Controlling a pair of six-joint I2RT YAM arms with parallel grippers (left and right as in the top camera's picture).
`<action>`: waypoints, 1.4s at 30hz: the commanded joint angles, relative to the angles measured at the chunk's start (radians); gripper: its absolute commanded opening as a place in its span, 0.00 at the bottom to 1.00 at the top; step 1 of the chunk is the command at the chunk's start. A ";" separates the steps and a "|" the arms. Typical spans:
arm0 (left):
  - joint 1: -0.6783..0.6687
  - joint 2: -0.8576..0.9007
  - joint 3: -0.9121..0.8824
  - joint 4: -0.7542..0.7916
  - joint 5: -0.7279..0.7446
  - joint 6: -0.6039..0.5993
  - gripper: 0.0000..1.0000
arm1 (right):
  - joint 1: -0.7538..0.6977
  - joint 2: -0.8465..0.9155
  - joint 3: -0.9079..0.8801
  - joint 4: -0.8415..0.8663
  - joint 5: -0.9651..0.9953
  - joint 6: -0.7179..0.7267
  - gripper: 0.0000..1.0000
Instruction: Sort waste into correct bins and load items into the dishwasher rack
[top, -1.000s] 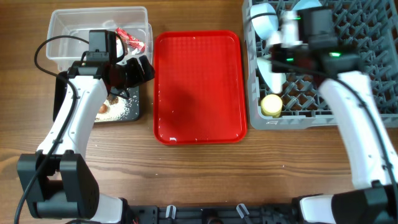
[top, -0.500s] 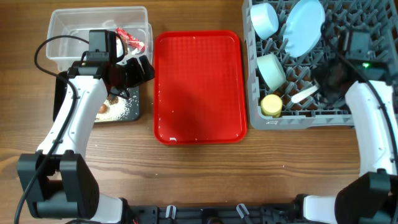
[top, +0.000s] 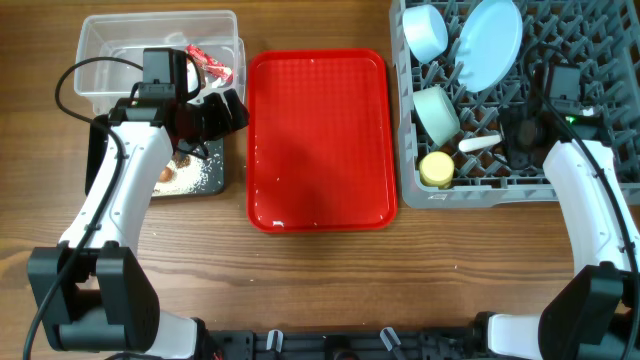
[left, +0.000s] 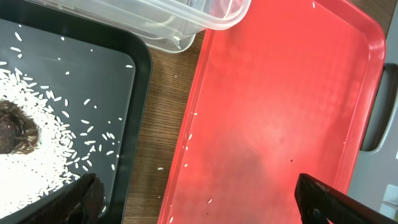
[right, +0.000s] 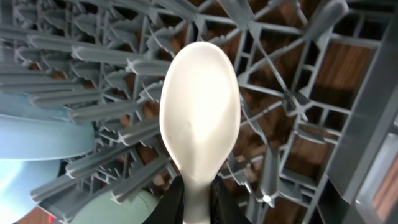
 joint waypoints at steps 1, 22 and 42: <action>0.005 -0.018 -0.001 0.002 0.001 0.002 1.00 | -0.001 0.010 -0.004 0.031 0.053 0.021 0.08; 0.005 -0.018 -0.001 0.002 0.001 0.002 1.00 | -0.001 -0.537 0.090 -0.079 -0.570 -1.131 1.00; 0.005 -0.018 -0.001 0.002 0.001 0.002 1.00 | 0.125 -1.018 -0.381 0.176 -0.451 -1.392 1.00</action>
